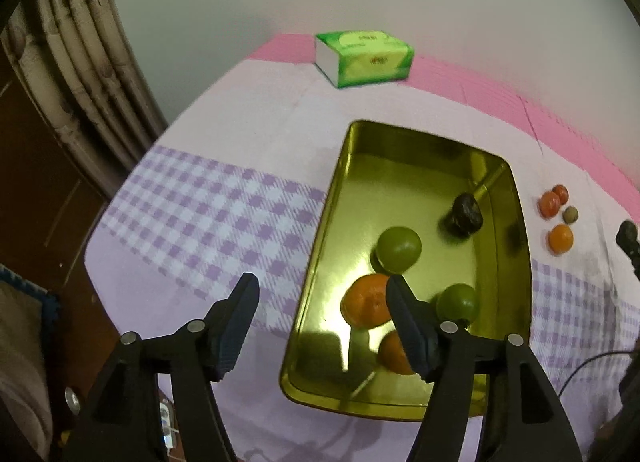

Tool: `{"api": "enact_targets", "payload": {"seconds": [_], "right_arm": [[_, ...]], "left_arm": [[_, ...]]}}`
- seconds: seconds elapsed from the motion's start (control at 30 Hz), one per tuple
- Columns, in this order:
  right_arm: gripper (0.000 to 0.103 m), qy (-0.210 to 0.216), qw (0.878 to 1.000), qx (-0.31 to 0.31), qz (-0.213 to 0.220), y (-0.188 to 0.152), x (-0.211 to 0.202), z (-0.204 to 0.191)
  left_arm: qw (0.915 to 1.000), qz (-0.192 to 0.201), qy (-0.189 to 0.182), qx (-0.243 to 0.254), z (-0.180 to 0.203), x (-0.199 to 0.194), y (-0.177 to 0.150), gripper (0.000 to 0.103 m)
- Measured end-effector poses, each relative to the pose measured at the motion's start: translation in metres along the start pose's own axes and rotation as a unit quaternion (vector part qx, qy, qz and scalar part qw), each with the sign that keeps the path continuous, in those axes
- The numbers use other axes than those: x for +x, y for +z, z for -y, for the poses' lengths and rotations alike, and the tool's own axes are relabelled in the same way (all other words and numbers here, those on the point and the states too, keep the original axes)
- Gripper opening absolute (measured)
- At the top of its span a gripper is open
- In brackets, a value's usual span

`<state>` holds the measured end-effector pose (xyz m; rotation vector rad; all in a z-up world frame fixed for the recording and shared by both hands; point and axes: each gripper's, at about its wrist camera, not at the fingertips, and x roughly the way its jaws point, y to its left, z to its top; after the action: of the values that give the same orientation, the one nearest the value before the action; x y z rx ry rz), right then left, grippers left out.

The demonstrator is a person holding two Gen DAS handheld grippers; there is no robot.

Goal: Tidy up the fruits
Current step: 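Carry the dark brown fruit into the gold tin with the right gripper and release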

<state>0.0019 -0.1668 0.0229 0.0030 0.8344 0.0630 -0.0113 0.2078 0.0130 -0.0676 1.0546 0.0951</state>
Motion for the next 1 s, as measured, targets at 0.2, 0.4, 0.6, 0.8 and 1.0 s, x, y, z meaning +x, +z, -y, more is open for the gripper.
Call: {"api": "enact_targets", "payload": {"seconds": [0.2,0.4,0.6,0.8,1.0], "right_arm": [[0.034,0.134,0.987,-0.089,-0.01,0.02,-0.004,-0.115],[0.034,0.183,0.97,-0.147,-0.056,0.014,0.027,-0.196],[0.034,0.178,0.964,-0.17,-0.097,0.009,0.057,-0.225],[0.035,0.177,0.964,-0.162,-0.117,0.006,0.075,-0.233],[0.036,0.18,0.963,-0.165,-0.112,0.004,0.071,-0.232]], "left_arm": [[0.9996,0.012,0.009,-0.023,-0.014,-0.003,0.002,0.073],[0.9977,0.018,0.021,-0.062,-0.033,-0.004,0.004,0.073],[0.9973,0.005,0.023,-0.07,-0.037,0.005,0.002,0.073],[0.9976,0.002,0.021,-0.066,-0.036,0.007,0.001,0.073],[0.9979,-0.001,0.02,-0.062,-0.033,0.008,0.0,0.073]]}}
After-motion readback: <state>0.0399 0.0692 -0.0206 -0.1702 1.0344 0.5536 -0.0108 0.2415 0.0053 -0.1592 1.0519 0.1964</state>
